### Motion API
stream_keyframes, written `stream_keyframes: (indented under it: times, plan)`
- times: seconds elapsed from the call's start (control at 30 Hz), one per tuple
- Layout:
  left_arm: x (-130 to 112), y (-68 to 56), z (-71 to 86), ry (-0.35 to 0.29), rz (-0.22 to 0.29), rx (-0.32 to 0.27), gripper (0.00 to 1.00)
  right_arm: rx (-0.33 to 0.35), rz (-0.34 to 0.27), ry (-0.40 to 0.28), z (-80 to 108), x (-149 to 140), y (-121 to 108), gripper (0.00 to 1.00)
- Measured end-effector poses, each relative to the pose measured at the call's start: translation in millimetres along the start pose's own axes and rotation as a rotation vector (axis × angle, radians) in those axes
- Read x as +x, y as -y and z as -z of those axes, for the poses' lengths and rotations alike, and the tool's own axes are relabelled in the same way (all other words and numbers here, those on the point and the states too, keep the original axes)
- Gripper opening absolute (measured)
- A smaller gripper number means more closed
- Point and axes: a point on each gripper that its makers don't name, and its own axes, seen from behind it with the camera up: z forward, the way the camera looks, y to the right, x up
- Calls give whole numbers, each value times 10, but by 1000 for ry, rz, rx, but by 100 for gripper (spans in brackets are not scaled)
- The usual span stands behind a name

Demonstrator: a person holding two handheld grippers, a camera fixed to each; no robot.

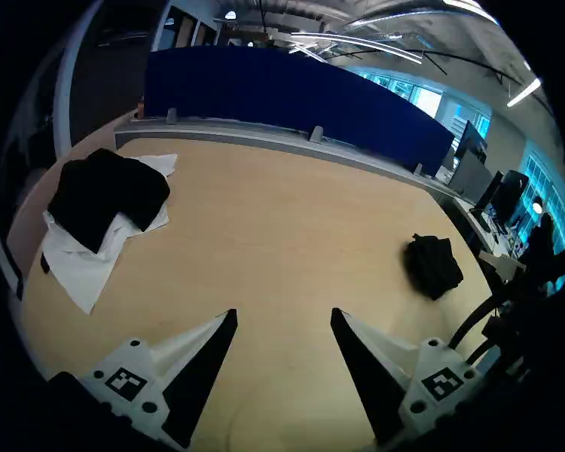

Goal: Fold towel

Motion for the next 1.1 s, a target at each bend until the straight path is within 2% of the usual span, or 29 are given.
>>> stream_keyframes:
  times: [0.1, 0.3, 0.7, 0.9, 1.1]
  plan:
    - [12, -2, 16, -5, -4, 0, 92, 0, -2, -27, 6, 71, 31, 100]
    - [63, -22, 38, -27, -10, -4, 92, -3, 41, -109, 45, 259, 142, 100]
    - [257, 10, 88, -109, -7, 6, 92, -25, 71, -270, 130, 659, 363, 100]
    - [413, -13, 134, -179, -14, 2, 92, -29, 54, -336, 188, 831, 442, 100]
    - [685, 21, 197, -293, -31, 19, 92, -19, 46, -359, 229, 893, 556, 100]
